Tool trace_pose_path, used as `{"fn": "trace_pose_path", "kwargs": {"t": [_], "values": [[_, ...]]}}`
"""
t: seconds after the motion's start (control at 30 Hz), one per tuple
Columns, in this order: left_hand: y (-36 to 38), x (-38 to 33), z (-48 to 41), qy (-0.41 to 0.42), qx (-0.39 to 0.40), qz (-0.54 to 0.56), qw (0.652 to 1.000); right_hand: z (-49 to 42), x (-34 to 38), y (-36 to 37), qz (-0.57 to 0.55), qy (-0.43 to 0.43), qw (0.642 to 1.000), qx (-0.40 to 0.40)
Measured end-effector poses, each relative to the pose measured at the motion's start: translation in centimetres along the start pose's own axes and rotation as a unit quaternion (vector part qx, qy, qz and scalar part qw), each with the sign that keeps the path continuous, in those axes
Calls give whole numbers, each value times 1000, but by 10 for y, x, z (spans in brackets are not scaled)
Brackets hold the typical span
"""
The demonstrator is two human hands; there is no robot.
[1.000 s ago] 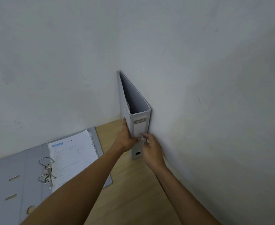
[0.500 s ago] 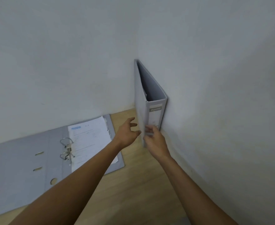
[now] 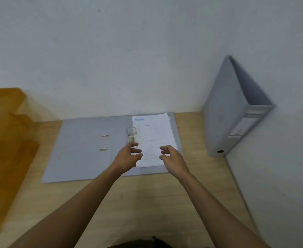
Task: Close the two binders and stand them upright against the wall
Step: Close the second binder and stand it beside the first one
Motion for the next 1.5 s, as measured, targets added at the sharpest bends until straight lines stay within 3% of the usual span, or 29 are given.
{"fn": "trace_pose_path", "kwargs": {"t": [0.27, 0.6, 0.93, 1.03, 1.13, 1.27, 1.43, 1.5], "values": [[-132, 105, 40, -100, -66, 48, 992, -1, 23, 143, 50, 11, 994, 93], [-241, 205, 75, -219, -162, 48, 961, -14, 52, 263, 132, -1, 977, 167], [-274, 242, 56, -256, -186, 55, 947, -32, 50, 296, 182, 45, 968, 166], [-282, 240, 53, -260, -220, 114, 933, -37, 53, 294, 190, 45, 967, 166], [-289, 222, 50, -209, -236, 218, 924, -43, 60, 291, 177, 46, 970, 159], [-285, 169, 47, -92, -160, 351, 918, -34, 90, 287, 133, 36, 976, 169], [-258, 101, 33, -24, -10, 535, 844, -1, 147, 270, 50, -17, 977, 205], [-240, 82, 28, -8, 44, 540, 840, 15, 164, 254, 18, -42, 978, 203]]}}
Point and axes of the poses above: each hand's wrist, its own z-axis away from the middle knuckle, its own y-axis out of the palm, x = y × z, the point moved 3 cm from there along -z, towards the middle knuckle, and after that the axes turned 10 degrees about y, right-handed, at the moved point
